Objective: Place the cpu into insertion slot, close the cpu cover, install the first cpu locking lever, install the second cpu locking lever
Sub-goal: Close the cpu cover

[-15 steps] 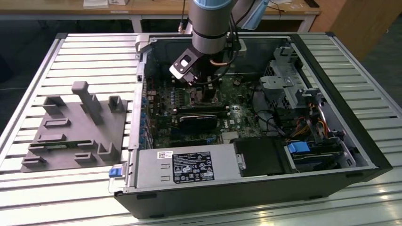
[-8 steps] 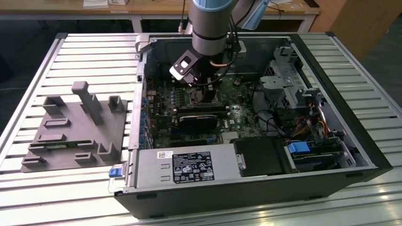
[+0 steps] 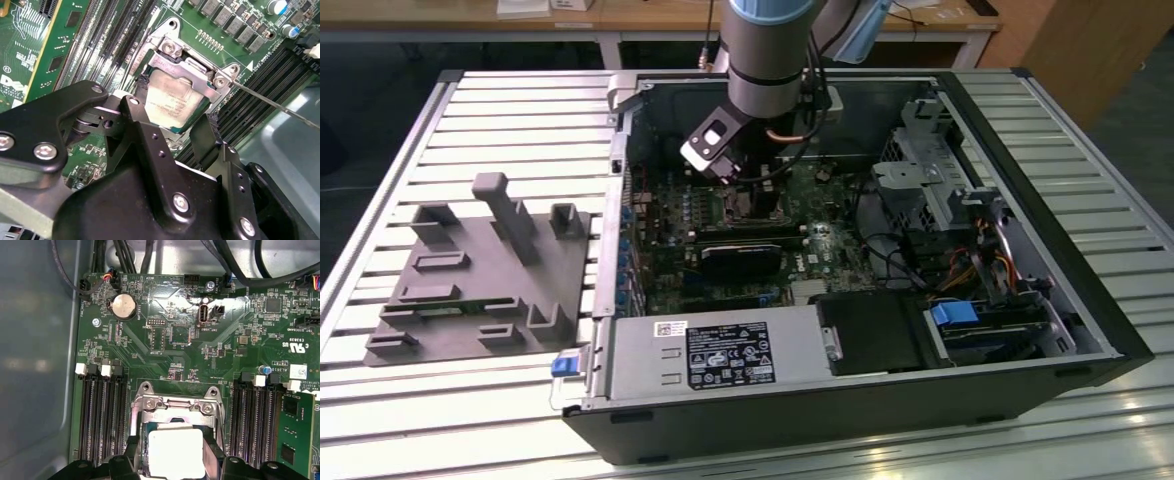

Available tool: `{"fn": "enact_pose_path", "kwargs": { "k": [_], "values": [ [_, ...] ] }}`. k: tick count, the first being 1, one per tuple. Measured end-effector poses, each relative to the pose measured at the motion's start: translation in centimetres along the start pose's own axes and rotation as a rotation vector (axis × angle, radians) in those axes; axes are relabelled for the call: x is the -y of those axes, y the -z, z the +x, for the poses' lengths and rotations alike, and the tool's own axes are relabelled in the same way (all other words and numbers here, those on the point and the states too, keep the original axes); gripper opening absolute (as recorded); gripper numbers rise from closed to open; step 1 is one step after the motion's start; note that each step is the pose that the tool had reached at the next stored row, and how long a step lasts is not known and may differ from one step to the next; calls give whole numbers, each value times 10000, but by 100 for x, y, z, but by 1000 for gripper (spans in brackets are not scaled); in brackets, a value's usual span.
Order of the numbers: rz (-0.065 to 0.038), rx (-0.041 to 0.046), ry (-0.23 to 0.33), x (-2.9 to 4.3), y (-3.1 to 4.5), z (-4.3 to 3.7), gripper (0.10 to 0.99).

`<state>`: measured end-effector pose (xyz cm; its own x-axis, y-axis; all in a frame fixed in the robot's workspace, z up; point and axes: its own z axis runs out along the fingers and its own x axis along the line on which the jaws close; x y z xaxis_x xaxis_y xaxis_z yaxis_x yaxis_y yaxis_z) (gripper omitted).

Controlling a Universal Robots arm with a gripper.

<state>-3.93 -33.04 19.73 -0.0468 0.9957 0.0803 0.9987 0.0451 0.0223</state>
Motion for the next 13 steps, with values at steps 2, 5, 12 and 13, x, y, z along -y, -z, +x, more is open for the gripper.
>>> {"fn": "enact_pose_path", "kwargs": {
  "k": [2,5,12,13],
  "values": [
    [6,5,81,0,0,0,600],
    [11,20,125,-1,-1,0,600],
    [11,25,125,0,0,0,600],
    [11,25,125,0,0,0,600]
  ]
}}
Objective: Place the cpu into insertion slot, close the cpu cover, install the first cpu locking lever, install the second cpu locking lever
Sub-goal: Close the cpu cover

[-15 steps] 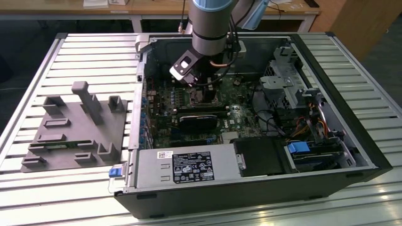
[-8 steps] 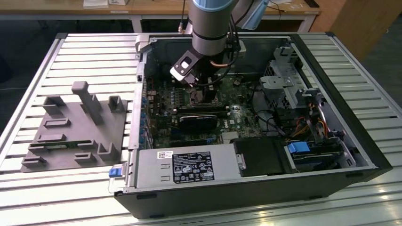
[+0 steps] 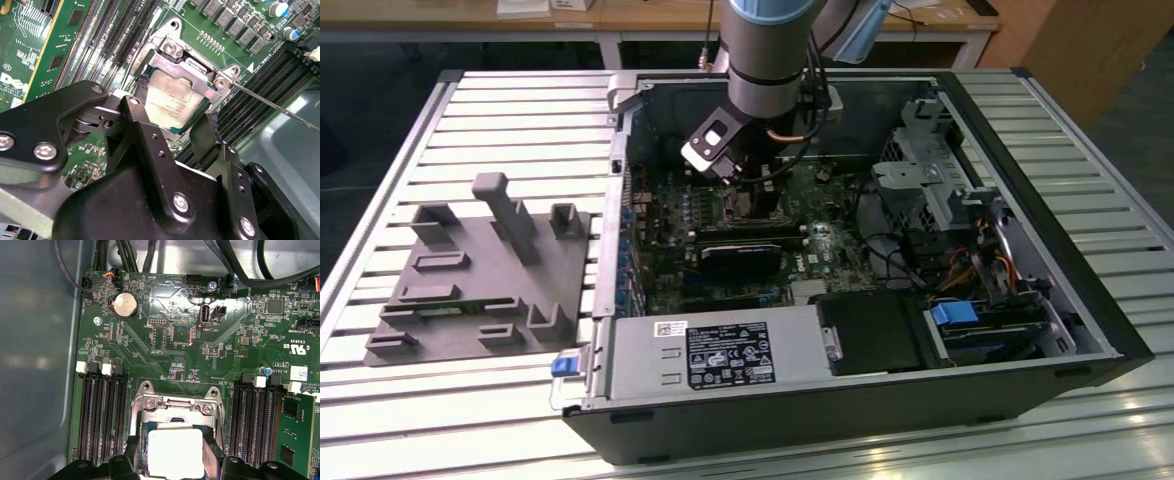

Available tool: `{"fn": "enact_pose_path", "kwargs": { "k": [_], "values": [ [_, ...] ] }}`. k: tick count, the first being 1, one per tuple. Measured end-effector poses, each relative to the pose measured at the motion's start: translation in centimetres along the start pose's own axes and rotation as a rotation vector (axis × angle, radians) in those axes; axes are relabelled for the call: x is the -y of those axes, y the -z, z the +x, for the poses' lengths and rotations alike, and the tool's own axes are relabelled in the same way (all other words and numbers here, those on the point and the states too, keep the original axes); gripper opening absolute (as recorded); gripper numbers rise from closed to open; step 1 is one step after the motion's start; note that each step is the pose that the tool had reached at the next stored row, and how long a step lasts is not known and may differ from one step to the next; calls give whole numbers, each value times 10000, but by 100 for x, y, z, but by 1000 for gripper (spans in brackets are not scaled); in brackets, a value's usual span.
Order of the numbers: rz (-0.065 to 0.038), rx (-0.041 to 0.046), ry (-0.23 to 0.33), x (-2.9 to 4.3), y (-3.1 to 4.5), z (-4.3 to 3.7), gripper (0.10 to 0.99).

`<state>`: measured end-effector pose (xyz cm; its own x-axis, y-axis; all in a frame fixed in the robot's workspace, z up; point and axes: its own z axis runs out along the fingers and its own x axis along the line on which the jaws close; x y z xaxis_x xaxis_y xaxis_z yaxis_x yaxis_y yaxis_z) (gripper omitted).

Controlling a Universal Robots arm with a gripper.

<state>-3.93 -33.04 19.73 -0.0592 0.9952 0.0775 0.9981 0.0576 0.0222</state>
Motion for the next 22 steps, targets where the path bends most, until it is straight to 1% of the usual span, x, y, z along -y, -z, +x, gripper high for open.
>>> {"fn": "enact_pose_path", "kwargs": {
  "k": [4,5,11,13,16,22],
  "values": [
    [2,7,0,0,2,-1,588],
    [1,5,0,0,1,0,529],
    [0,7,-1,0,1,0,529],
    [-3,35,-19,-1,3,2,529],
    [-4,48,-80,0,5,0,529],
    [-4,48,-90,0,5,0,529]
  ]
}}
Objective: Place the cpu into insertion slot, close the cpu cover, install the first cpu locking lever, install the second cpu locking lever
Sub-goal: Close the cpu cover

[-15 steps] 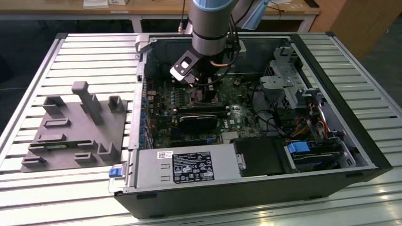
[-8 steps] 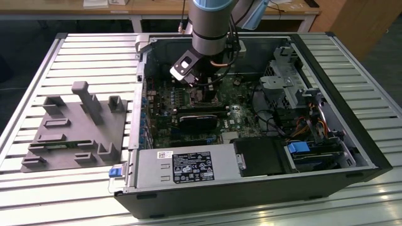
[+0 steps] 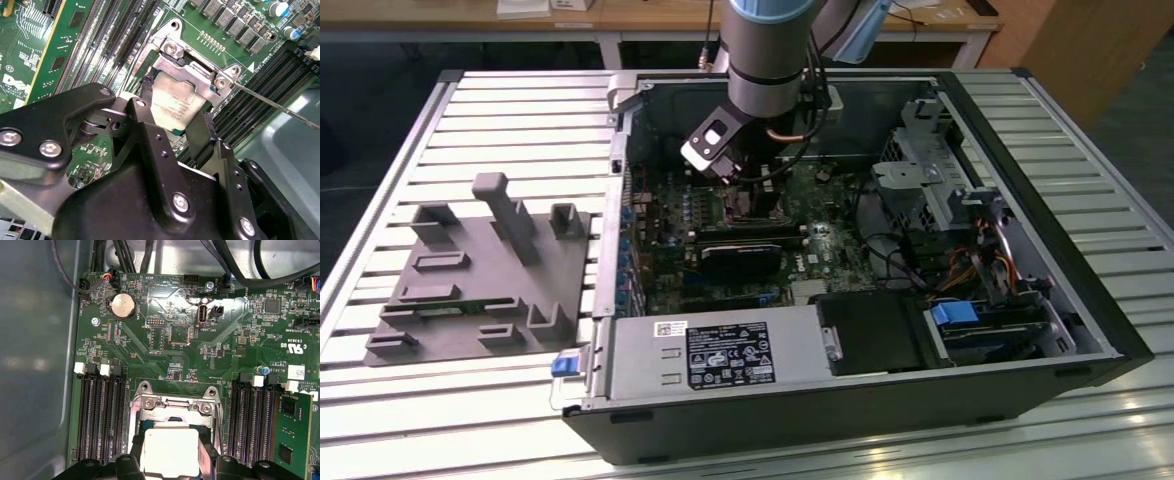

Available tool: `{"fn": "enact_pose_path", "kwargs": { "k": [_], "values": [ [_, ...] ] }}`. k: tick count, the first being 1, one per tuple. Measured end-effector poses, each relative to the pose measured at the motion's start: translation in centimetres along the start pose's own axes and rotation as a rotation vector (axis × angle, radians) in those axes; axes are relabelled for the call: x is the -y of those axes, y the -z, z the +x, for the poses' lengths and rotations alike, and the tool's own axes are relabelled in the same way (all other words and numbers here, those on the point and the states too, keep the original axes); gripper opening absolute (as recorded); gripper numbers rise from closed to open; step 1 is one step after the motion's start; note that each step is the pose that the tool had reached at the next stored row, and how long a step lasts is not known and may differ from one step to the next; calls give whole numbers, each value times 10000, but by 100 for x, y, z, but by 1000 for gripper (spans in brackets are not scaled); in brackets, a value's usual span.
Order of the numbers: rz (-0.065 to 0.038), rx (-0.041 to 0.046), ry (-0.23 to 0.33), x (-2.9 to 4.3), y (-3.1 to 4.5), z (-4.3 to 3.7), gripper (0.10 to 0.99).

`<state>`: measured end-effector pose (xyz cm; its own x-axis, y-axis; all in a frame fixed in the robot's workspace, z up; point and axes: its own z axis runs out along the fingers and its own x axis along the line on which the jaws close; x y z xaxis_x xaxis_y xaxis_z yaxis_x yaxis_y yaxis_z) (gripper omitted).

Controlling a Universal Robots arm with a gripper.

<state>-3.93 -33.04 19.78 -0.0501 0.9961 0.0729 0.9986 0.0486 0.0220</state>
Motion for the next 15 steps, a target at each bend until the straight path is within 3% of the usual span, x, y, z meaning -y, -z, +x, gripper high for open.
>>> {"fn": "enact_pose_path", "kwargs": {
  "k": [9,11,12,15],
  "values": [
    [3,12,-13,1,3,-2,529],
    [2,3,-17,1,2,0,518],
    [1,4,-18,0,1,0,471],
    [-1,2,-23,0,0,0,471]
  ]
}}
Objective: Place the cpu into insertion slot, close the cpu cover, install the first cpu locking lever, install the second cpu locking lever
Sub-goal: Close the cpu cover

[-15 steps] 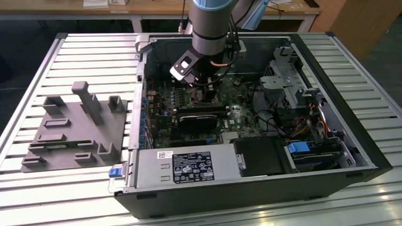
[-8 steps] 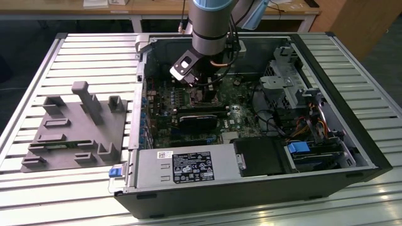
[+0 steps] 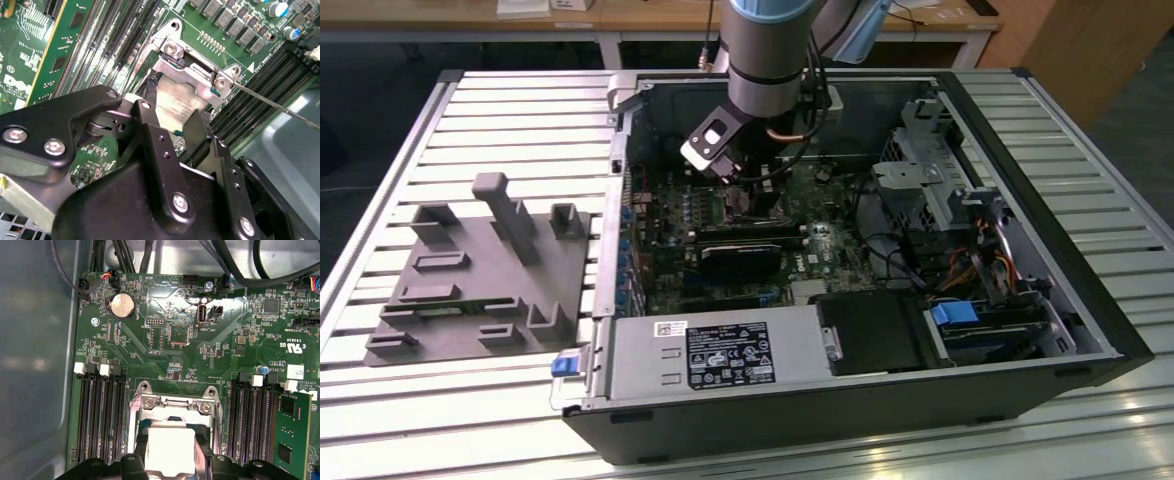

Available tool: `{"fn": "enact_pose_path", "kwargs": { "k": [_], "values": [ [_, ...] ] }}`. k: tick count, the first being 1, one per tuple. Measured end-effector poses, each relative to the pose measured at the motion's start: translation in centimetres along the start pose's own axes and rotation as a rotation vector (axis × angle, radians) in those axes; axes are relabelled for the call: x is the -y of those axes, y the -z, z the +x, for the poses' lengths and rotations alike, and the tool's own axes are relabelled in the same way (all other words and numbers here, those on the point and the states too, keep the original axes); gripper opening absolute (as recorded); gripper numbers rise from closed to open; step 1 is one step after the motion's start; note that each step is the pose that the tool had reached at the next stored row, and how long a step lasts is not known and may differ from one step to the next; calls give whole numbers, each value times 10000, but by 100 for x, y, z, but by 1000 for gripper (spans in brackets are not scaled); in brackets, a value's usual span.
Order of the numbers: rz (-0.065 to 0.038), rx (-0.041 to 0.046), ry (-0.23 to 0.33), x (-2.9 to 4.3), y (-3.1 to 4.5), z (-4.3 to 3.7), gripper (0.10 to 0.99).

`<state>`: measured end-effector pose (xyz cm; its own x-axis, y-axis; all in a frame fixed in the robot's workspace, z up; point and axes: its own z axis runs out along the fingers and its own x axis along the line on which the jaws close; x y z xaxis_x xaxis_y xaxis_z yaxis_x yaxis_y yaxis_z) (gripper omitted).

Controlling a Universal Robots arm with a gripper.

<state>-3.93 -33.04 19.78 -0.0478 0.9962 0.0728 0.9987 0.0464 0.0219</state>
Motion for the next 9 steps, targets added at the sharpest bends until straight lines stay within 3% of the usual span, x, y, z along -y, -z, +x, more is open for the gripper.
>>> {"fn": "enact_pose_path", "kwargs": {
  "k": [3,9],
  "values": [
    [-1,7,-3,0,0,0,471],
    [2,138,-23,-1,1,0,471]
  ]
}}
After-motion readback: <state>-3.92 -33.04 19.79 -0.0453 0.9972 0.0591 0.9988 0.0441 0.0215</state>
